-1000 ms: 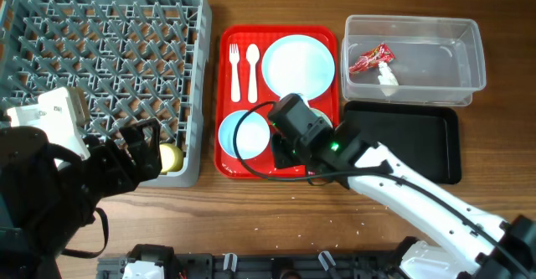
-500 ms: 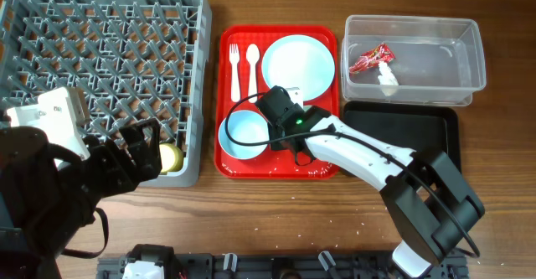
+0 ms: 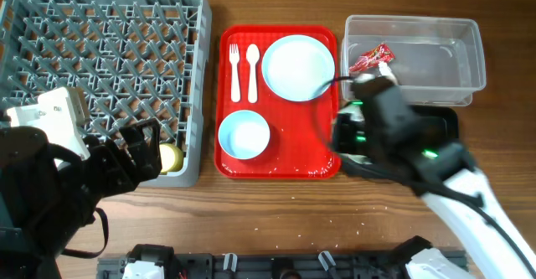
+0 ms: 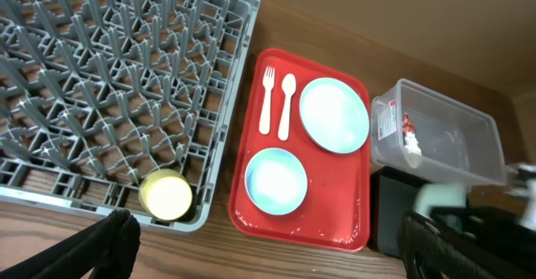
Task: Sort waste into correct bins and load items into the dishwasher rack
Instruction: 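Grasp the green bowl with the right gripper and move it over the black tray, then tip the green bowl to dump scraps onto the black tray, then set the green bowl back on the red tray and retract the right arm, then grasp the white fork with the left gripper and place it in the rack, then grasp the white spoon with the left gripper and place it in the rack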
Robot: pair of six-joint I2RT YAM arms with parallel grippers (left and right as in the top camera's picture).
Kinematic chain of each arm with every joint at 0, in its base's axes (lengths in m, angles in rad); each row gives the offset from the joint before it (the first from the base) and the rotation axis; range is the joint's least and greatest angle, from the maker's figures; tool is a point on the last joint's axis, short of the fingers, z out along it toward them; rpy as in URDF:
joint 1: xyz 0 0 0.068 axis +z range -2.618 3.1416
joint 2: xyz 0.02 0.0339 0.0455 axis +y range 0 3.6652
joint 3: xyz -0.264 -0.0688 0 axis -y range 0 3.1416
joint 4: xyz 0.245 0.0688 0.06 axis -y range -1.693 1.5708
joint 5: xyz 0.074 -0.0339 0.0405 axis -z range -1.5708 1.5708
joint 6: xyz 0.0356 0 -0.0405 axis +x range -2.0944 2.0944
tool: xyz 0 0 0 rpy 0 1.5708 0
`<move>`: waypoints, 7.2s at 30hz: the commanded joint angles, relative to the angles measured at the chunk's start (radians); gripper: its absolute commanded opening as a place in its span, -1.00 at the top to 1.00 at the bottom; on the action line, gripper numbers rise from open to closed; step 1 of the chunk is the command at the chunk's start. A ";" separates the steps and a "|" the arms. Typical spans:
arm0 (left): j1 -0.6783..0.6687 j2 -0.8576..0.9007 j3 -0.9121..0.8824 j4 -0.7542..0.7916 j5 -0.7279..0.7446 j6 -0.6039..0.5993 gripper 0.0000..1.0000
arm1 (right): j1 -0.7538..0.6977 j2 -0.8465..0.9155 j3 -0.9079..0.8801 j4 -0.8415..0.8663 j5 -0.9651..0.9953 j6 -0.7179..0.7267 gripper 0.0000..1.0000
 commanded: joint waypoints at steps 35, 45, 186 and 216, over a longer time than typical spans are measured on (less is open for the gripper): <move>-0.005 -0.004 0.006 0.002 -0.013 0.012 -1.00 | -0.892 0.422 -0.297 0.211 -1.471 -0.777 0.91; -0.005 -0.004 0.006 0.002 -0.013 0.012 -1.00 | -0.885 0.391 -0.297 0.122 -1.357 -0.746 0.89; -0.188 1.025 -0.047 0.627 -0.002 0.043 0.92 | -0.448 -1.122 -1.099 0.977 -0.017 -0.369 -0.99; -0.213 1.196 -0.101 0.783 0.049 0.066 0.15 | -0.448 -1.122 -1.099 0.977 -0.017 -0.369 -1.00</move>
